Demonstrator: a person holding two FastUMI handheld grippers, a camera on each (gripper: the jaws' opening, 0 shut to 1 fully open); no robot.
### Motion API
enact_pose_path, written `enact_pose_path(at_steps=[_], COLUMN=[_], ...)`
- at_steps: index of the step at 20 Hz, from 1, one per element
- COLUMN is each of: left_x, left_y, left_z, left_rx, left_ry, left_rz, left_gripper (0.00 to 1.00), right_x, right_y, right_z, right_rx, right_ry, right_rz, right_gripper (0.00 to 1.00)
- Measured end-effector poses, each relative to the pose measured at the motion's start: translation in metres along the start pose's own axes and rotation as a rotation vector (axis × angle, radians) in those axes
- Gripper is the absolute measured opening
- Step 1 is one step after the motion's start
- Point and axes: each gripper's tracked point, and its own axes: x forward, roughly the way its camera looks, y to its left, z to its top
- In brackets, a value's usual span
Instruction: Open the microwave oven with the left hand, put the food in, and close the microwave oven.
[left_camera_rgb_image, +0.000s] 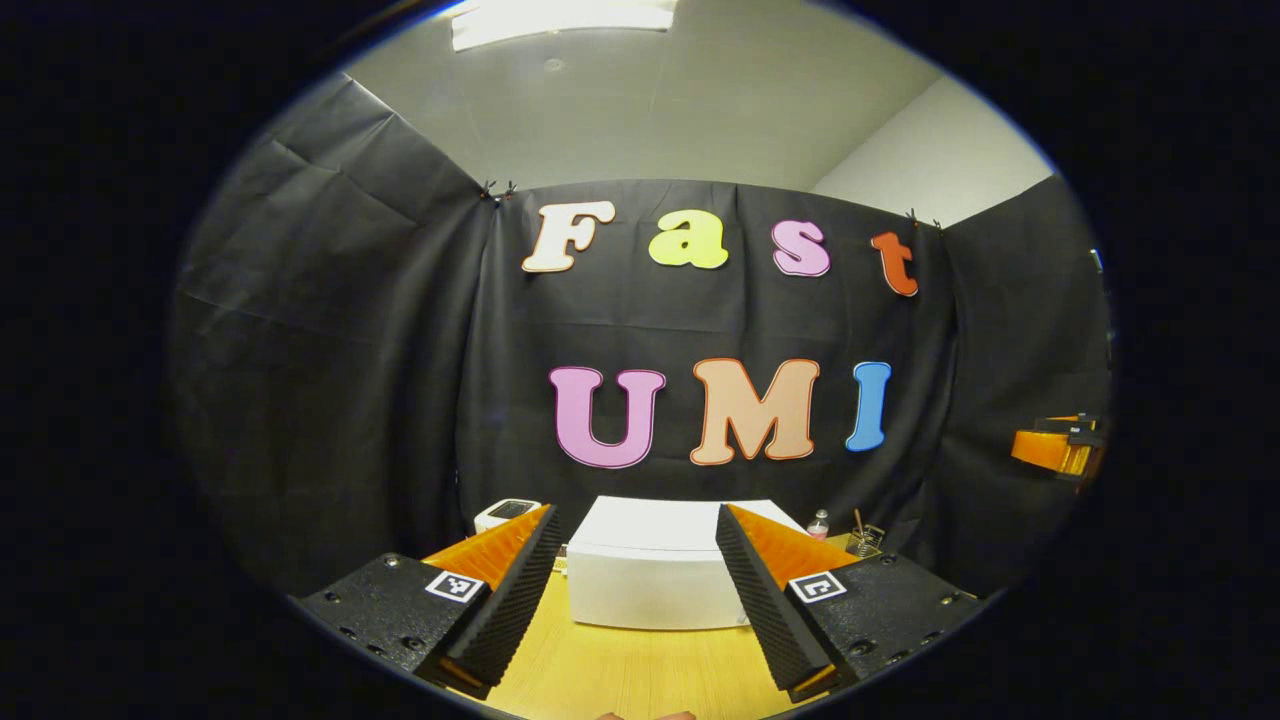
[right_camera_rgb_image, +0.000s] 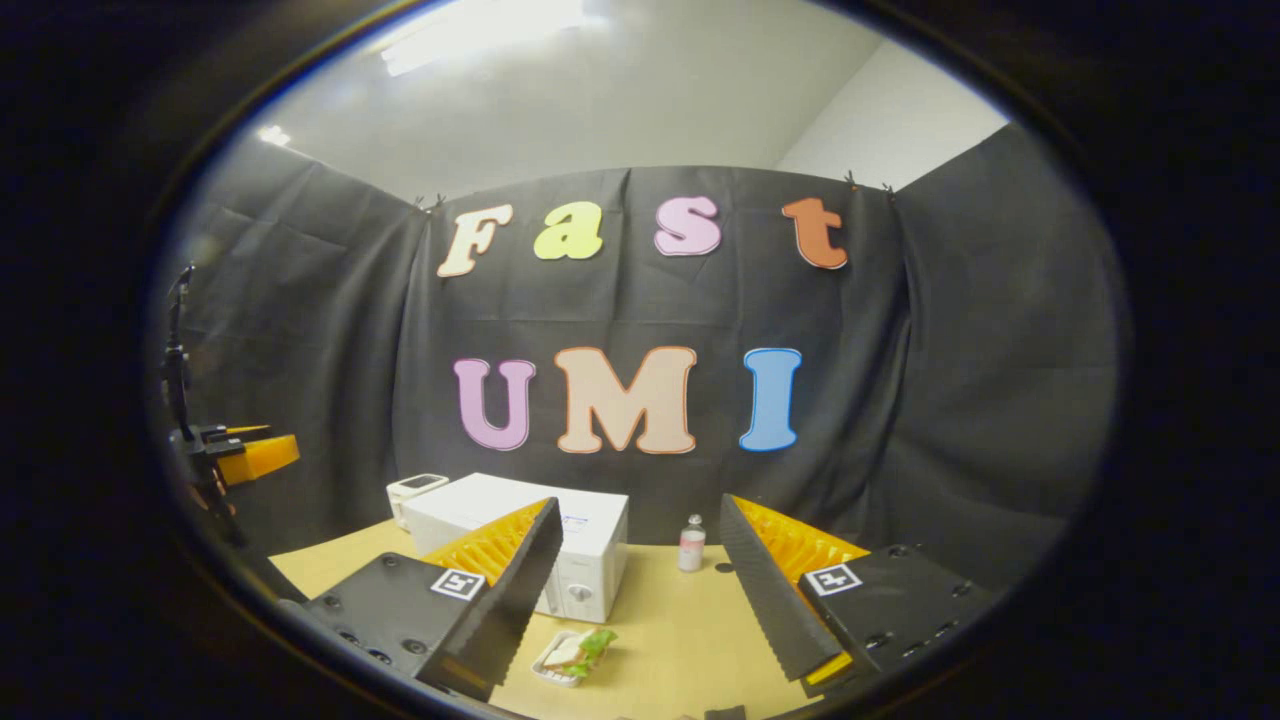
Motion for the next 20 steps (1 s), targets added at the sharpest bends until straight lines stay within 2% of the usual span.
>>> enact_pose_path(at_steps=[1,2,4,5,9,10,12,13,15,16,20], left_x=[-0.001,-0.001,-0.003,-0.004,-0.007,-0.007,-0.006,-0.004,-0.001,0.002,0.012], left_y=[0.001,0.002,0.004,0.004,0.003,0.003,-0.001,-0.006,-0.018,-0.022,-0.040], left_z=[0.000,0.001,0.000,-0.001,0.000,0.000,-0.007,-0.013,-0.026,-0.035,-0.087], left_rx=[0.000,0.002,0.008,0.013,0.019,0.026,0.034,0.031,0.023,0.026,0.035], left_ry=[-0.001,-0.002,-0.002,-0.002,-0.017,-0.018,-0.015,-0.011,0.000,0.005,0.037], left_rz=[0.001,0.002,0.006,0.006,0.004,0.004,-0.010,-0.022,-0.055,-0.067,-0.115], left_gripper=[0.95,0.95,0.95,0.92,0.95,0.95,0.95,0.95,0.95,0.95,0.95], right_x=[0.000,0.000,0.000,0.000,0.003,0.003,0.003,0.003,0.001,0.000,-0.004], right_y=[0.002,0.003,0.005,0.006,0.008,0.008,0.008,0.007,0.006,0.006,0.010], right_z=[0.000,0.001,-0.001,-0.003,-0.007,-0.008,-0.007,-0.008,-0.007,-0.008,-0.013], right_rx=[-0.004,-0.008,-0.016,-0.018,-0.011,-0.006,0.000,0.001,0.004,0.008,0.005], right_ry=[0.000,-0.001,-0.002,0.001,0.010,0.011,0.010,0.008,0.001,-0.001,-0.008], right_rz=[0.005,0.006,0.010,0.011,0.017,0.016,0.016,0.015,0.012,0.014,0.031], right_gripper=[1.00,0.96,0.98,0.99,1.00,0.96,0.96,1.00,1.00,0.95,0.96])
